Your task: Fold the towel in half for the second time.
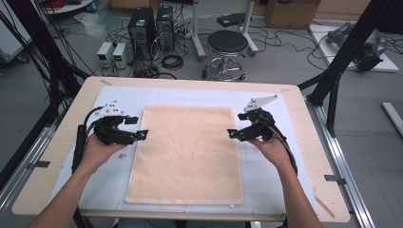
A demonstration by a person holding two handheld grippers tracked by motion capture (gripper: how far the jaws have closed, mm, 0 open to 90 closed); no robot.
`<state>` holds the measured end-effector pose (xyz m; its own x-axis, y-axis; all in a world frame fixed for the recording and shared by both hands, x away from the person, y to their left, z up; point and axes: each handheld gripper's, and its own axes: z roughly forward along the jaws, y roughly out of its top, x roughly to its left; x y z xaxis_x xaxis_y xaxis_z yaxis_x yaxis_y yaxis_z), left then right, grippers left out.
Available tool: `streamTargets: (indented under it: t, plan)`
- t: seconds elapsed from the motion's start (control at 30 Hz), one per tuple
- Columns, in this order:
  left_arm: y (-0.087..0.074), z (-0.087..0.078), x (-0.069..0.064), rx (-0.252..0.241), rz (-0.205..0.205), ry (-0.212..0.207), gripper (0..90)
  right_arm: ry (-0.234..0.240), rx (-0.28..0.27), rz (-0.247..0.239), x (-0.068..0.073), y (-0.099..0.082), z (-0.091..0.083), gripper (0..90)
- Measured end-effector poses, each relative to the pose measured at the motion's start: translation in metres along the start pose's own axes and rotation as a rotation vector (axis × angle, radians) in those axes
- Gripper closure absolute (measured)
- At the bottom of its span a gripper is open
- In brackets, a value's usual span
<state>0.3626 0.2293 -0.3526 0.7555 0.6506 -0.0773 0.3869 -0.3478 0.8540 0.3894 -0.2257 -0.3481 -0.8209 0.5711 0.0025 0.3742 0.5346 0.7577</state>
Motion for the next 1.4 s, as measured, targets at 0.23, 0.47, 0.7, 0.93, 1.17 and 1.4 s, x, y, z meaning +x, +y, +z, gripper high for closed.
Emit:
streamTargets:
  t: [0.23,0.47,0.7,0.93,1.17,1.4]
  plan:
    - [0.014,0.018,0.031,0.016,-0.04,0.047,30.6,-0.03,-0.001,0.017,-0.026,0.02,0.006,21.4]
    - [0.003,0.045,0.052,0.032,-0.094,0.099,35.1,-0.068,0.011,0.059,-0.05,0.011,0.033,23.3]
    - [-0.013,0.064,0.067,0.081,-0.159,0.144,34.8,-0.072,0.067,0.124,-0.067,-0.004,0.067,26.4]
    - [-0.033,0.077,0.075,0.107,-0.212,0.181,35.3,-0.075,0.101,0.182,-0.073,-0.016,0.086,29.1]
    - [-0.04,0.09,0.07,0.143,-0.209,0.151,42.7,-0.068,0.169,0.208,-0.073,-0.024,0.1,36.8]
    - [-0.039,0.094,0.066,0.152,-0.231,0.191,59.4,-0.059,0.143,0.228,-0.068,-0.025,0.1,60.4]
